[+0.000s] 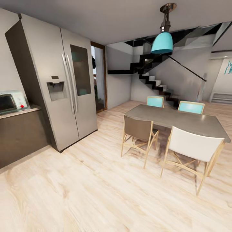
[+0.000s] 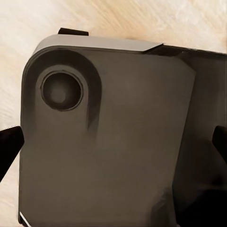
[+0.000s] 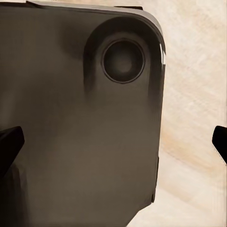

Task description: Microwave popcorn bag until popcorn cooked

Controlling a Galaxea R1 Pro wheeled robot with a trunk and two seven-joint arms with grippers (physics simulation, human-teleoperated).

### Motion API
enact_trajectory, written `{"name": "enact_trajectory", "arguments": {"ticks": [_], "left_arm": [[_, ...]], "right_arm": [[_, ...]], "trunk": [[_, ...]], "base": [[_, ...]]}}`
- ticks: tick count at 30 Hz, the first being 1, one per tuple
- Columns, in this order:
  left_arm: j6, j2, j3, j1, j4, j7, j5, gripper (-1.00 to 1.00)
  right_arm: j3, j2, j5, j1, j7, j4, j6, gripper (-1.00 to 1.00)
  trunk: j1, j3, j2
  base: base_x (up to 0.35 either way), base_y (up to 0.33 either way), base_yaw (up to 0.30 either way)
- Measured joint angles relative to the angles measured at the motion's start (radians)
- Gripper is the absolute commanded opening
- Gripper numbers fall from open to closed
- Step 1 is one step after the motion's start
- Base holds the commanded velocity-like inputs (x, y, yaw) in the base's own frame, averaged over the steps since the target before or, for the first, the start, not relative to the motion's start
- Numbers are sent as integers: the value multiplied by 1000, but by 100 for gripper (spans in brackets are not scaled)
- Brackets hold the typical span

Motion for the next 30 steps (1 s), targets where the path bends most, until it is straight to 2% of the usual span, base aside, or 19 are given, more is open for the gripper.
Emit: {"name": "enact_trajectory", "arguments": {"ticks": [30], "left_arm": [[1, 0, 1, 0, 0, 0, 2, 100]], "right_arm": [[-1, 0, -1, 0, -1, 0, -1, 100]], "trunk": [[0, 0, 0]], "base": [[0, 0, 268]]}}
